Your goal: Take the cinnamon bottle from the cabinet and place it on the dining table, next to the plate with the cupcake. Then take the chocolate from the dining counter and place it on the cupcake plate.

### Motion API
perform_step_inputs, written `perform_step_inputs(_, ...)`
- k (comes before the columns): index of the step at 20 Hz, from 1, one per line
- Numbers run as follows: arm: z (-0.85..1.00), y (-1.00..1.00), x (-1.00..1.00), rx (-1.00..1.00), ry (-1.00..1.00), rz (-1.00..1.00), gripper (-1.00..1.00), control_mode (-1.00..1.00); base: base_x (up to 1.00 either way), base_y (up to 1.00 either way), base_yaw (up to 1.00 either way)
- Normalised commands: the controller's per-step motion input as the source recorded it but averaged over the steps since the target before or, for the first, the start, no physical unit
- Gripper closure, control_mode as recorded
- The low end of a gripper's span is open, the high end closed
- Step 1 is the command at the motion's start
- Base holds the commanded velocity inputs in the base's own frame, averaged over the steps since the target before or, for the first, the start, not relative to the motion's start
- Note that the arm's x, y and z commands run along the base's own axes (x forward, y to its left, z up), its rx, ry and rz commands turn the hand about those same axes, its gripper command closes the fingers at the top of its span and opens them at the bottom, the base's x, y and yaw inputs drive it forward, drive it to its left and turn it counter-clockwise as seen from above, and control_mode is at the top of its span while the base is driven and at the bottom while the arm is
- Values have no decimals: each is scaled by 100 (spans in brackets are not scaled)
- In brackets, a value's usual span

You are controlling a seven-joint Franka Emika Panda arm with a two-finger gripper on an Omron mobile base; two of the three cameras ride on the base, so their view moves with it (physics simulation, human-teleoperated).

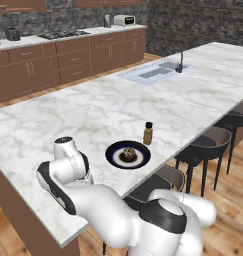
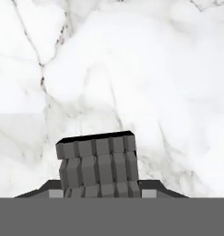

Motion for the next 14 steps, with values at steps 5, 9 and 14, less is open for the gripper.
perform_step_inputs(5,35,-57,-9,0,0,0,100,-100,0,0,0)
perform_step_inputs(9,26,-61,0,0,-1,0,100,-100,0,0,0)
perform_step_inputs(14,20,-59,0,-1,-3,0,100,-100,0,0,0)
